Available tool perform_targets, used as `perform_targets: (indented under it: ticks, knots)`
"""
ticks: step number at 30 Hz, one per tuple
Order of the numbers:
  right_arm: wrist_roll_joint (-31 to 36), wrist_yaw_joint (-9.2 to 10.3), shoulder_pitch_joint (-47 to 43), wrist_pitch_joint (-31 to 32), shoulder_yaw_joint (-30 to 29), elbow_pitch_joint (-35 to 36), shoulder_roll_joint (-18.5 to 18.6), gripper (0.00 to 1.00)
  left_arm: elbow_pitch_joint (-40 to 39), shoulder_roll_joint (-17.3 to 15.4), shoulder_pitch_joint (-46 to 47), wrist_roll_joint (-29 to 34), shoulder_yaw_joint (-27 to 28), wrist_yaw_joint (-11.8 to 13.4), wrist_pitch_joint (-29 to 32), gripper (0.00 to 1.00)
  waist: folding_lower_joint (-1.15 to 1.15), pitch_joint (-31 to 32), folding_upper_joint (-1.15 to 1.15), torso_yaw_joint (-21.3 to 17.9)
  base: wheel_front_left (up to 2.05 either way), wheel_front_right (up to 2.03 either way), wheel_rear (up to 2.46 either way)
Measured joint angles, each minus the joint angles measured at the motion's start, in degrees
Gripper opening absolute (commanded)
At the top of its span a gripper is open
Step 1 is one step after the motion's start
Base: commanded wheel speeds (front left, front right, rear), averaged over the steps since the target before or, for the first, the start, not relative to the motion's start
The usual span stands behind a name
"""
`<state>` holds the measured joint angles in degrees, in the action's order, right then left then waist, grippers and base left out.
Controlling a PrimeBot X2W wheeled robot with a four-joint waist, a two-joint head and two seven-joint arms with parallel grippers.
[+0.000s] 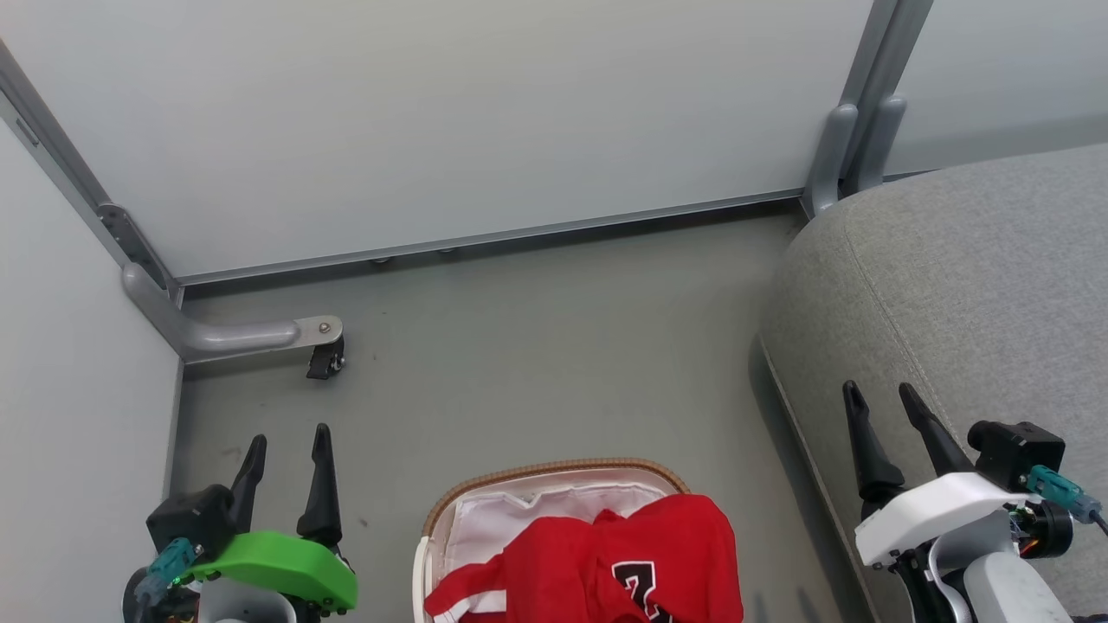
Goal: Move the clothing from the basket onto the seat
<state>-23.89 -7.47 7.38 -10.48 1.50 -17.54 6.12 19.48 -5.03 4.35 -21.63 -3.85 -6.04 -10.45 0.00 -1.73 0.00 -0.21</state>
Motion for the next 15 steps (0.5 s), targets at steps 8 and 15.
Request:
perform_targets:
  ticks: [8,15]
  knots:
    - [3.8,-0.01,0.1,-1.0,0.2,-0.3,-0.8,1.0,0.4,1.1,-0.1,3.3,0.4,-0.2,-1.0,1.0,0.0,0.0,0.0,-0.1,0.0,0.0,0.0]
    - [6.6,-0.01,0.0,-1.7,-0.8,-0.3,-1.7,1.0,1.0,1.9,-0.8,5.2,1.4,-0.3,-1.8,1.0,0.0,-0.2,0.0,-0.1,0.0,0.0,0.0]
